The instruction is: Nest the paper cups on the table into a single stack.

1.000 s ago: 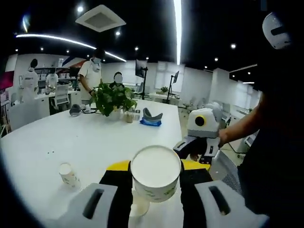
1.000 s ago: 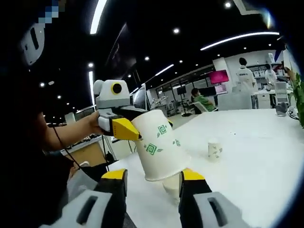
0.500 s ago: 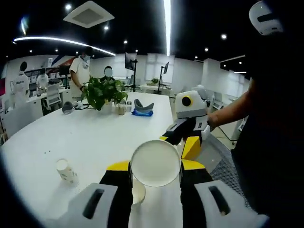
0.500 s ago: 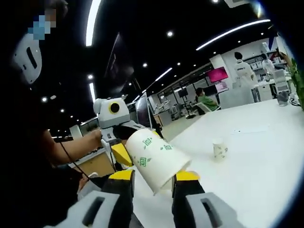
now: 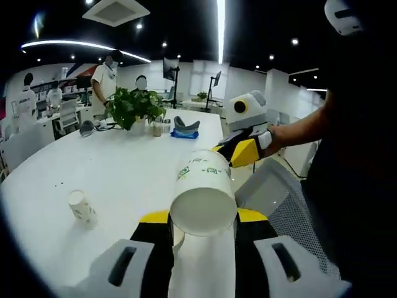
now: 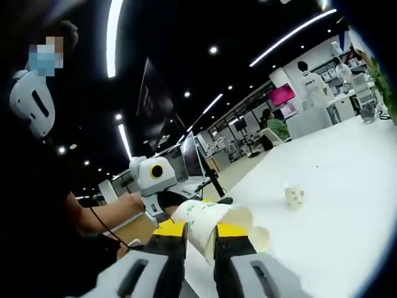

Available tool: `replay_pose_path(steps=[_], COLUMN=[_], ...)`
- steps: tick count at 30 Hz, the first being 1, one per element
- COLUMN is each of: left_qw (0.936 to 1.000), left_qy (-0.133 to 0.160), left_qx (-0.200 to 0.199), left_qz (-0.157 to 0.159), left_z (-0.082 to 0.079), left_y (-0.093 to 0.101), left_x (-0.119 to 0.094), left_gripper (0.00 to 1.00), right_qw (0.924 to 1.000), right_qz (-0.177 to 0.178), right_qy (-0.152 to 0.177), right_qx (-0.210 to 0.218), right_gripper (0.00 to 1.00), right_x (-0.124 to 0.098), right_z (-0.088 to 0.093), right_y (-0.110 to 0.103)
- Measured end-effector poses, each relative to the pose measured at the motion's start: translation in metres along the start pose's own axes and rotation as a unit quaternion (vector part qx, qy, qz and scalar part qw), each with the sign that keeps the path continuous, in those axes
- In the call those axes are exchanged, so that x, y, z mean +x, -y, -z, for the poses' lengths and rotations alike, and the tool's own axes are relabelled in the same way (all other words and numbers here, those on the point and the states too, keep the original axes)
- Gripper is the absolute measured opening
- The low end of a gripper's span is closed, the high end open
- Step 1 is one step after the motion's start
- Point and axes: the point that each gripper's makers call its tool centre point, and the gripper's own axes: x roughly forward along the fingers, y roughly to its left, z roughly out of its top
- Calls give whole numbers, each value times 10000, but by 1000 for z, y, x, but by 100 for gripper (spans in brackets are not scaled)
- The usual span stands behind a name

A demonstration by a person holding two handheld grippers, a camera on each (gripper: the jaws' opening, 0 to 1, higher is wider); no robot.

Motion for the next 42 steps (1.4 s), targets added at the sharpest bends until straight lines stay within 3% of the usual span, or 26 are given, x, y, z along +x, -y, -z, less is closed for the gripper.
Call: replay_pose_path(steps=[5, 15, 18, 22, 25, 36, 42], left_qw=[10000, 9999, 9998, 9994, 9990, 9941, 9912], left_qy=[-2, -124, -167, -158, -156, 283, 362], left_qx=[-4, -26, -45, -62, -74, -184, -255], left_qz=[-24, -75, -137, -300, -420, -1033, -1250], left_z=[4, 13, 17, 19, 23, 23, 25], left_y=[0, -3, -6, -11, -13, -21, -20], left_x=[2, 5, 5, 4, 1, -16, -22], left_gripper=[36, 36, 31, 44, 47, 73, 78], right_qw=[9997, 9992, 9989, 9991, 9993, 9984, 9937], right_qz=[-114, -296, -347, -337, -299, 53, 305], right_qy=[90, 8, -4, -77, -115, -451, -742], right_qx=[174, 266, 319, 230, 170, -329, -787], right_gripper=[3, 0, 0, 0, 0, 0, 0], right_x=[0, 3, 3, 5, 5, 14, 22], right_z=[-5, -7, -8, -10, -13, -18, -16], right_y=[-3, -8, -9, -10, -8, 7, 18])
